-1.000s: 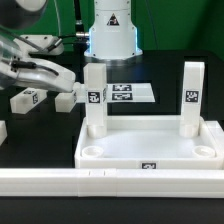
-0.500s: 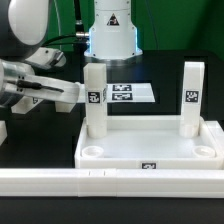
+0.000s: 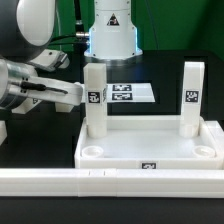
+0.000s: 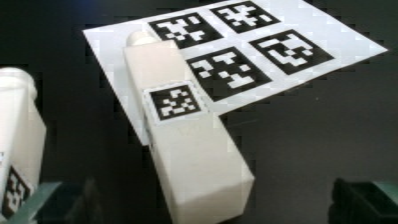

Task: Assemble desk

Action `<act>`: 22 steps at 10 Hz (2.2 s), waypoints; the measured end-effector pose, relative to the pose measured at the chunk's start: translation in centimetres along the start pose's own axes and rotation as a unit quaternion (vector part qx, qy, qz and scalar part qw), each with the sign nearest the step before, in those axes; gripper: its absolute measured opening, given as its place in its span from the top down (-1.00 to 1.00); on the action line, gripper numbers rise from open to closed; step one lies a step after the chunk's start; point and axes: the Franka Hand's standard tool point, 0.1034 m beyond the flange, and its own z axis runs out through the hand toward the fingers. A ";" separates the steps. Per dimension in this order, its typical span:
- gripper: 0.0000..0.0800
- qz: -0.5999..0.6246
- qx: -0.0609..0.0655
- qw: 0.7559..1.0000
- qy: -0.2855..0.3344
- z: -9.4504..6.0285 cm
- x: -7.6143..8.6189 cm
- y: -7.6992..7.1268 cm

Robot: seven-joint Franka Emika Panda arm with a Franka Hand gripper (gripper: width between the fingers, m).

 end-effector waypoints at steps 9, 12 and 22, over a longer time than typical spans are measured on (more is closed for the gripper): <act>0.02 0.007 -0.005 1.000 -0.006 2.8 0.4 -0.2; 0.29 0.007 -0.005 1.000 -0.007 2.8 0.4 -0.2; 0.28 -0.051 -0.008 0.998 0.044 -5.3 -1.3 -1.5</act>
Offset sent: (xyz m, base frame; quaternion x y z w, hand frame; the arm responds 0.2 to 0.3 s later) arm -0.0190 0.0212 -0.0085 -0.0119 0.0083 -0.0021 0.9999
